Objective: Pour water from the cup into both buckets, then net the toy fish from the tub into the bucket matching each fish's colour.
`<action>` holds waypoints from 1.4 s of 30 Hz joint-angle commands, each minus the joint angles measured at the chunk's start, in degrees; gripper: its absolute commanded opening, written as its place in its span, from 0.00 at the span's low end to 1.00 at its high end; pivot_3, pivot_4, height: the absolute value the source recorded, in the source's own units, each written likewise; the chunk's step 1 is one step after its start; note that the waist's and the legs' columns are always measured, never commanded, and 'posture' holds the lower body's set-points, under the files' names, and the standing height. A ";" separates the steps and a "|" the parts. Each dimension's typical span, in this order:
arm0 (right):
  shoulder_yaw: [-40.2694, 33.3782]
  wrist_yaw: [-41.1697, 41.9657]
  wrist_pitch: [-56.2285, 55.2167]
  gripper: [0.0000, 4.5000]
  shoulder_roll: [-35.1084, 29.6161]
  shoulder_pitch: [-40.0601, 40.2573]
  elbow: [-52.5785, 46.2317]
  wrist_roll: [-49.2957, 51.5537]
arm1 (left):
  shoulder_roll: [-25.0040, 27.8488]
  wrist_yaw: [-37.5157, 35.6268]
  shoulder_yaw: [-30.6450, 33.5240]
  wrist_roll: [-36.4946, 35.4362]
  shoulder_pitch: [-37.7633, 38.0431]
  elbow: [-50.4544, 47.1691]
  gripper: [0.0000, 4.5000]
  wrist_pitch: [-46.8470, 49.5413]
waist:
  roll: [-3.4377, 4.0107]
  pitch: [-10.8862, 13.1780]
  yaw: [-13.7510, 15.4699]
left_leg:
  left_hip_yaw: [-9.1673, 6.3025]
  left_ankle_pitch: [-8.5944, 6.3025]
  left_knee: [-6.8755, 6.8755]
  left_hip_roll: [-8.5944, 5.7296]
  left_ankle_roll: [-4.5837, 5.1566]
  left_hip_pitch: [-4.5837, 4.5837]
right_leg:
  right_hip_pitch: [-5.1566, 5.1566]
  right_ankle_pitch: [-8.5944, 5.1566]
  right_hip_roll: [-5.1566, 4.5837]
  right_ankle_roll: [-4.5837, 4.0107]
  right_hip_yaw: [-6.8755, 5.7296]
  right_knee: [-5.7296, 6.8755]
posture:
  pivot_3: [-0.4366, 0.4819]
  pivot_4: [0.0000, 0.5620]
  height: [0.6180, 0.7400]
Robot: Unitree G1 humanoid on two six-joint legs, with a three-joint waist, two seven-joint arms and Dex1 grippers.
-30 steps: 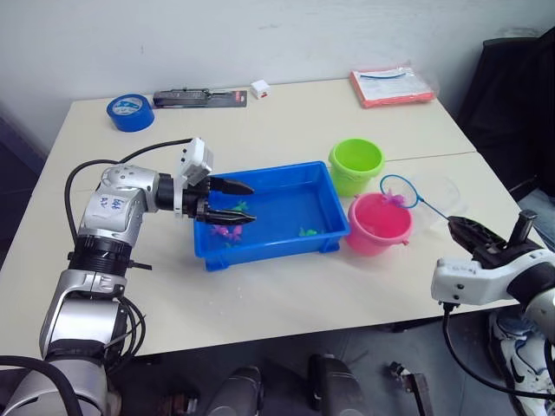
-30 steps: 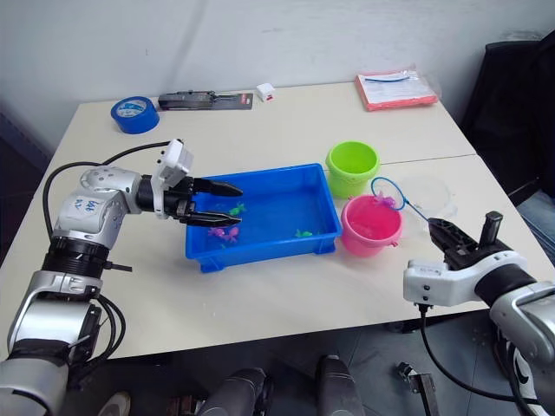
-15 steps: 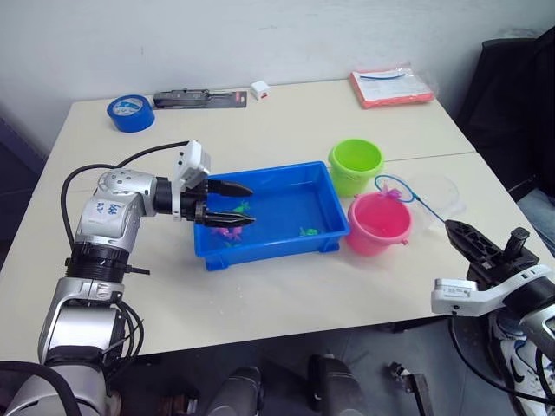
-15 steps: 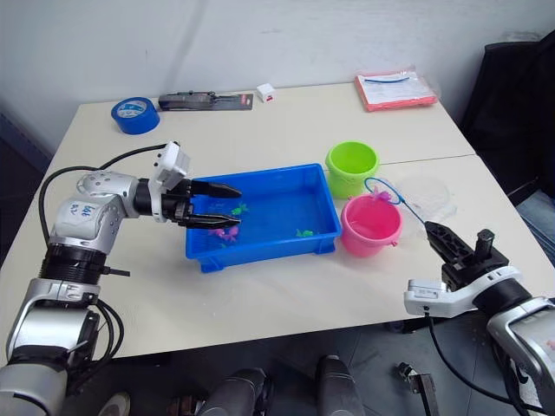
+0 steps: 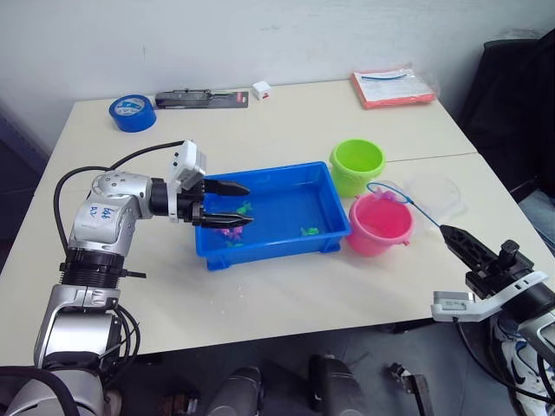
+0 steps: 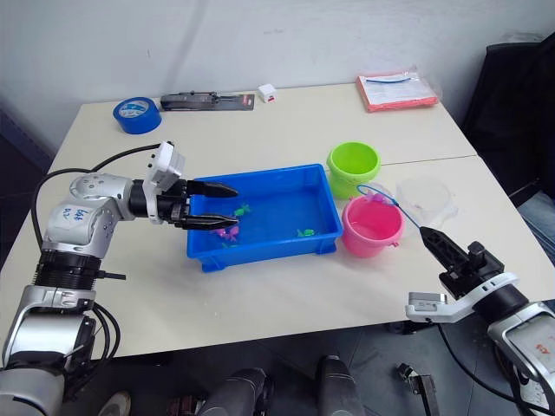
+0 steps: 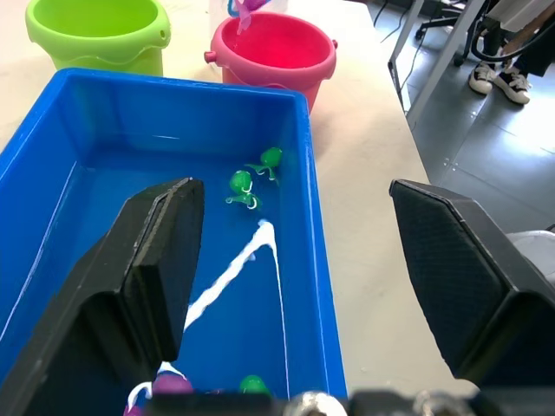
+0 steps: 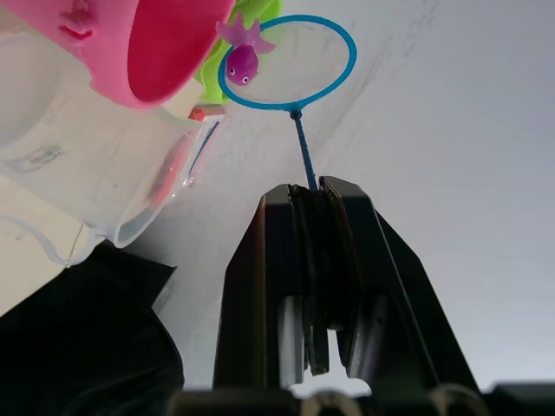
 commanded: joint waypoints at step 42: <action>8.86 4.28 -3.39 0.18 -6.32 -18.08 7.14 24.12 | 2.17 1.46 3.51 -2.00 3.00 -5.51 0.82 0.82 | 0.00 0.00 -1.45 | 0.04 -0.01 -0.04 0.17 -0.01 0.19 | 0.22 -0.01 -0.06 -0.01 0.10 -0.10 | 0.48 0.27 1.00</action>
